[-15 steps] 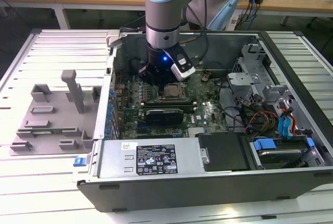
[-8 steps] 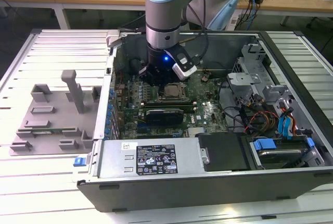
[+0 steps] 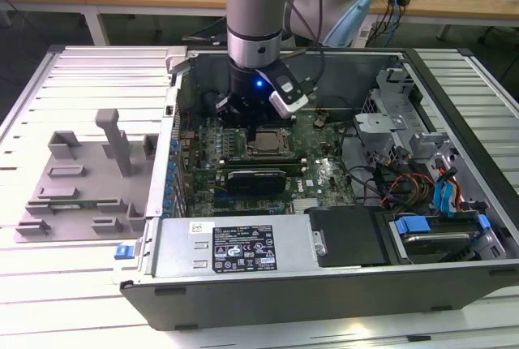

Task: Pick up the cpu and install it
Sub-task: 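Close the cpu cover, then install the first cpu locking lever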

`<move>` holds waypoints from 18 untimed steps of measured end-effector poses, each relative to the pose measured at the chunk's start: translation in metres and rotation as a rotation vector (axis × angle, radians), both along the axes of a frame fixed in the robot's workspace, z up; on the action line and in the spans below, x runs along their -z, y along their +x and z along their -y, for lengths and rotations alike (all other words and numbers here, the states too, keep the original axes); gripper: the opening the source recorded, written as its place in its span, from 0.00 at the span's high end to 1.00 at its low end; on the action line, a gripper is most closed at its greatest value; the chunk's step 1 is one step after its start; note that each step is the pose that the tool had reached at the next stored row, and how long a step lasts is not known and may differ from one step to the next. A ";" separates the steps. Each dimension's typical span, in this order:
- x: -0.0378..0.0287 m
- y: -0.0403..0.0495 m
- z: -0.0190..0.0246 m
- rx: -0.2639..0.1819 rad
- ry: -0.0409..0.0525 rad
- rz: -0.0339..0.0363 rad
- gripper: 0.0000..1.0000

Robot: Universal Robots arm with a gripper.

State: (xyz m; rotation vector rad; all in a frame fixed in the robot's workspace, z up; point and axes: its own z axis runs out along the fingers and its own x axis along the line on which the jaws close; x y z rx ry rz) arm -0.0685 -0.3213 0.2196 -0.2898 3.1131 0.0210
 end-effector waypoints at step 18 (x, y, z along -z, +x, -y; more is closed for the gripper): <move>-0.0271 0.0317 -0.0006 0.000 0.0000 -0.0019 0.89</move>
